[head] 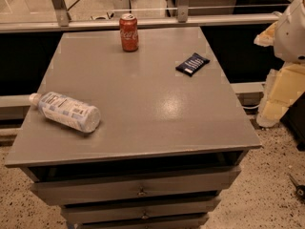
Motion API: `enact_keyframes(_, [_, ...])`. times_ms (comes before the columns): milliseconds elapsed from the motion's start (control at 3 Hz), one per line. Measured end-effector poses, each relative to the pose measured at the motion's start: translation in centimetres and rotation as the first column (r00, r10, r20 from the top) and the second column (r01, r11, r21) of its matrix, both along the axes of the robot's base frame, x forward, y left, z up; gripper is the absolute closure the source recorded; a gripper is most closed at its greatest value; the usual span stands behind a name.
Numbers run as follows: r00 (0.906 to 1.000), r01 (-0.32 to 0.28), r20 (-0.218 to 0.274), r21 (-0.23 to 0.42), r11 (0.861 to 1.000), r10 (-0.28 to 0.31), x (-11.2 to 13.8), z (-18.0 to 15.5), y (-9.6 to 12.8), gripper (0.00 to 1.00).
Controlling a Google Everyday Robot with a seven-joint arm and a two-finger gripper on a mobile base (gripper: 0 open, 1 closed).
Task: Knock coke can over
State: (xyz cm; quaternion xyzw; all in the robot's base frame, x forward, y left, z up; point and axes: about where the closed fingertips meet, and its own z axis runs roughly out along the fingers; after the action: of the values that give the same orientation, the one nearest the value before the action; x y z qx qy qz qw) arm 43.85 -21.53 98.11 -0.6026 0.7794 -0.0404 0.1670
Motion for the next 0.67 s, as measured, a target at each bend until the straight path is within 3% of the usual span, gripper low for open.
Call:
enact_keyframes(333, [1.0,0.0,0.0,0.0,1.0,0.0,0.0,0.0,0.0,0.0])
enact_keyframes(667, [0.9986,-0.03,0.046,0.042,0.999,0.028,2.1,0.3,1.2,0.0])
